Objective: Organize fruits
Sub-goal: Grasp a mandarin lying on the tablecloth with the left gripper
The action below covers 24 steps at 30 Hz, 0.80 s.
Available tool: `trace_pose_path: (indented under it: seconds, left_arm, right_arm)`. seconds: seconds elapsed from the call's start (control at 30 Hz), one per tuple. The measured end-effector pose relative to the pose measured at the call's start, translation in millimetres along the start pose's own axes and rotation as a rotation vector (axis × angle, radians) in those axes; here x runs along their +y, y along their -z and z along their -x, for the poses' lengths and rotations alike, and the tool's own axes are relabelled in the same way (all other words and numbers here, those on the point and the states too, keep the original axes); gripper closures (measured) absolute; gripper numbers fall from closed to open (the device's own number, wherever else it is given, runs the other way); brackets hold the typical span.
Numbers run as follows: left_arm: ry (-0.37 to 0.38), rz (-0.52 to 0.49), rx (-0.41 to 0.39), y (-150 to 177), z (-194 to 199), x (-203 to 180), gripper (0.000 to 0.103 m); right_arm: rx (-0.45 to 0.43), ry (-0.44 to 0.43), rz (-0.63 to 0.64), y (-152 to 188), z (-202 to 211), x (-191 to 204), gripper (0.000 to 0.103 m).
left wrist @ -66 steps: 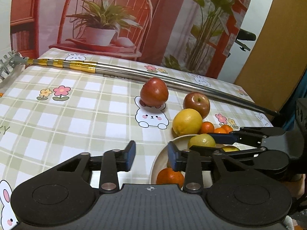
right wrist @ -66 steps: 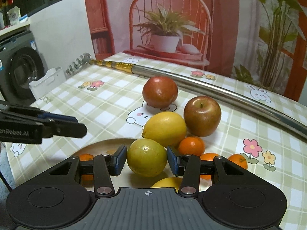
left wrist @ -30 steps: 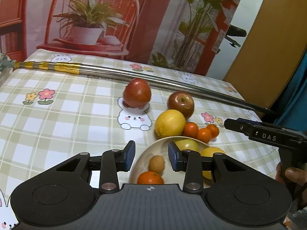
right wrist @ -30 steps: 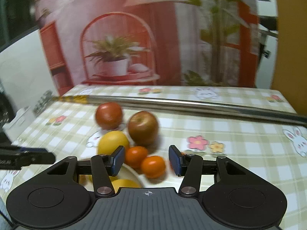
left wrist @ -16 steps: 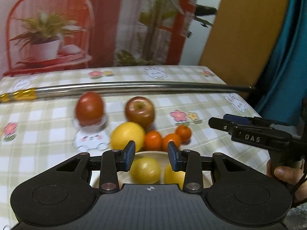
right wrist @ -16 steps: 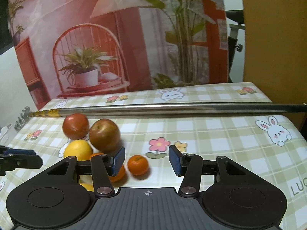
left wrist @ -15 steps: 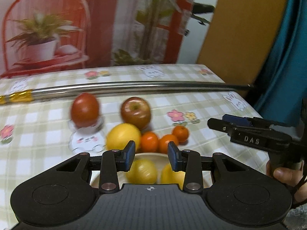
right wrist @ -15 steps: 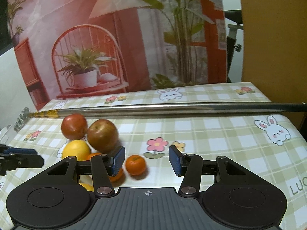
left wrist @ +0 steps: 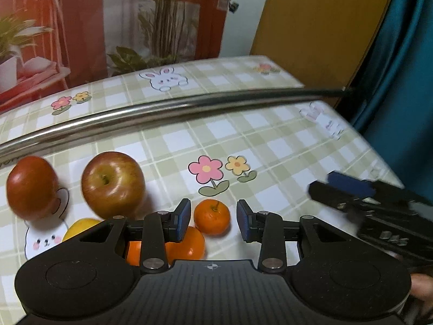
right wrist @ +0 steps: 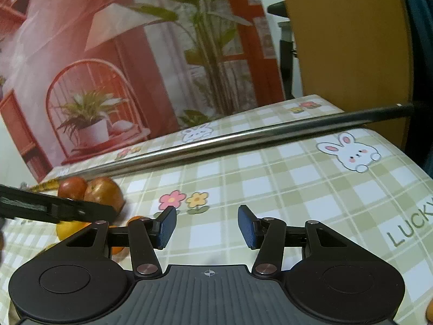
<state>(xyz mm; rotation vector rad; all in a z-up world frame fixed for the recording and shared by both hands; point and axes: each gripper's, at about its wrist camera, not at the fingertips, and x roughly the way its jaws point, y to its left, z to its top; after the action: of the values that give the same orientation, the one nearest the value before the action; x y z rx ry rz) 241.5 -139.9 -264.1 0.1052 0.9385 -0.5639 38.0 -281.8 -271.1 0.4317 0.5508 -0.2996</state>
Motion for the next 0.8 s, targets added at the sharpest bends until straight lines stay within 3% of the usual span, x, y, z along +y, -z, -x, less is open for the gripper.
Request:
trace_pose_path:
  seconds: [0.2,0.43,0.8]
  left_arm:
    - [-0.035,-0.069,0.039,0,-18,-9,0.064]
    - [-0.078,-0.137,0.032,2,-21,-16,0.067]
    - [-0.04,-0.082,-0.084,8,24,-11,0.067]
  right_arm:
    - [-0.01,0.001,-0.035,2,1,-16,0.056]
    - [-0.003,-0.007,-0.058,5,-1,-21,0.056]
    - [-0.003,-0.01,-0.043,3,2,-15,0.056]
